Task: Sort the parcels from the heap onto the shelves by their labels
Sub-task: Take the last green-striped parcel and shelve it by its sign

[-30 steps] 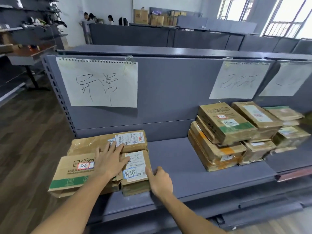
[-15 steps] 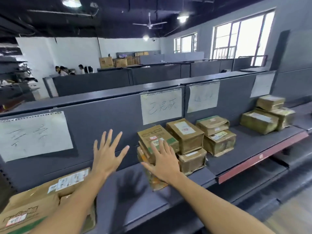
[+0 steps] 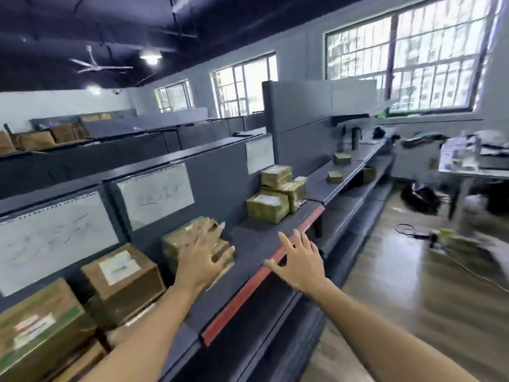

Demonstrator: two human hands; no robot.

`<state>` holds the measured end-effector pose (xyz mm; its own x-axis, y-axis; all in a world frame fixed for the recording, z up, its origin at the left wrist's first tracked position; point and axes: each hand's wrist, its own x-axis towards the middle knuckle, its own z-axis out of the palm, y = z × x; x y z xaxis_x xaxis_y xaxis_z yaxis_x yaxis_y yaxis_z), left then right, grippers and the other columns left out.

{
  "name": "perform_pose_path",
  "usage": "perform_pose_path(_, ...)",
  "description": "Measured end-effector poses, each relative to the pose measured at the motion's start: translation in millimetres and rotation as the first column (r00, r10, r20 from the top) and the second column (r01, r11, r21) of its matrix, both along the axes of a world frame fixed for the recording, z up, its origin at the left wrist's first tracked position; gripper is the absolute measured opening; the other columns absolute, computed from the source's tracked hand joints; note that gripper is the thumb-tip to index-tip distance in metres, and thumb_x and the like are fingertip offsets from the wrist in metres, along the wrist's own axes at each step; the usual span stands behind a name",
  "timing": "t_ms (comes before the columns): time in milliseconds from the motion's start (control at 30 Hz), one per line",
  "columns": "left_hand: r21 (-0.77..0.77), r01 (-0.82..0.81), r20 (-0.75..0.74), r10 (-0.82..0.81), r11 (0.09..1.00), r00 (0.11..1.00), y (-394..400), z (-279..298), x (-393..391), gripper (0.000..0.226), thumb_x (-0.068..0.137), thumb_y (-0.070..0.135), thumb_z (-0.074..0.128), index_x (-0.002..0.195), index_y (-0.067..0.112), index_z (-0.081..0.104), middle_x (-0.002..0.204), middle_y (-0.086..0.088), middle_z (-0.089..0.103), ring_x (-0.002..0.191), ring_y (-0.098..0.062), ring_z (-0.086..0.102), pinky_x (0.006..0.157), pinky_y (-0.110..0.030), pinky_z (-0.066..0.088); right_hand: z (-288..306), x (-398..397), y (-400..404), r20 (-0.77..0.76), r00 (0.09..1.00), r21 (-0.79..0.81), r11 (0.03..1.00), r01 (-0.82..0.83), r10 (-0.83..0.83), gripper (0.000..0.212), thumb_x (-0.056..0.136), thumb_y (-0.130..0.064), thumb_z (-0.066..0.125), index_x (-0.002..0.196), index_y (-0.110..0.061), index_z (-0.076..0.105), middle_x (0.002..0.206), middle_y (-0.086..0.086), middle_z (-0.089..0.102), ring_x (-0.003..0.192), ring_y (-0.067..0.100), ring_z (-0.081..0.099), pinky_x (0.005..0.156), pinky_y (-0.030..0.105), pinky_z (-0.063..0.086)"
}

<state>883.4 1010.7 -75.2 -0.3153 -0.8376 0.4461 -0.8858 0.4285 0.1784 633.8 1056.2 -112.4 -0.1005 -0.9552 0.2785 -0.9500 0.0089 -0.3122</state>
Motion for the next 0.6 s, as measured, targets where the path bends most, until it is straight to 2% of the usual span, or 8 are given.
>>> perform_pose_path(67,-0.01,0.072,0.026,-0.072,0.997,0.997,-32.5,-10.9,-60.3,0.083,0.089,0.081,0.019,0.15,0.031,0.044,0.161,-0.01,0.032,0.15,-0.035,0.026,0.117,-0.059,0.023,-6.3,-52.3,-6.9,-0.004,0.997,-0.005,0.997,0.081,-0.081,0.1,0.077,-0.085,0.019,0.159,-0.029,0.021,0.166,0.014,0.02,0.154,0.033,0.015,0.124,0.047,0.019)
perform_pose_path(133,-0.008,0.135,0.039,-0.135,0.991,0.99,-65.2,-19.5,-122.7,0.089,0.086,0.084,0.01,0.151,0.032,0.041,0.163,-0.009,0.028,0.152,-0.032,0.021,0.119,-0.059,0.017,-11.3,-111.6,-18.4,-0.026,0.988,0.0,0.988,0.154,-0.154,0.105,0.071,-0.087,0.013,0.159,-0.03,0.021,0.166,0.014,0.02,0.154,0.033,0.015,0.123,0.046,0.02)
perform_pose_path(267,-0.003,0.233,-0.007,-0.233,0.972,0.972,-134.4,-35.4,-238.1,0.078,0.087,0.076,0.023,0.154,0.037,0.033,0.166,-0.005,0.022,0.155,-0.027,0.011,0.122,-0.056,0.006,-14.9,-231.3,-55.6,-0.029,0.961,0.04,0.961,0.274,-0.273,0.09,0.087,-0.079,0.041,0.159,-0.031,0.018,0.166,0.014,0.015,0.154,0.033,0.009,0.123,0.045,0.018)
perform_pose_path(367,0.015,0.258,-0.07,-0.256,0.966,0.964,-187.1,-39.9,-315.3,0.076,0.089,0.075,0.026,0.155,0.037,0.031,0.166,-0.003,0.02,0.155,-0.024,0.008,0.122,-0.052,0.004,-11.6,-306.4,-87.5,-0.053,0.94,0.047,0.939,0.34,-0.338,0.09,0.086,-0.078,0.044,0.159,-0.031,0.019,0.166,0.015,0.017,0.154,0.033,0.011,0.123,0.045,0.018)
perform_pose_path(600,0.059,0.299,-0.171,-0.285,0.952,0.943,-278.0,-29.5,-456.6,0.087,0.082,0.08,0.018,0.155,0.036,0.031,0.167,-0.006,0.019,0.155,-0.023,0.006,0.122,-0.052,0.007,-2.9,-441.0,-155.2,-0.065,0.899,0.096,0.894,0.437,-0.433,0.087,0.086,-0.074,0.049,0.157,-0.032,0.023,0.165,0.013,0.022,0.152,0.031,0.017,0.12,0.046,0.023)
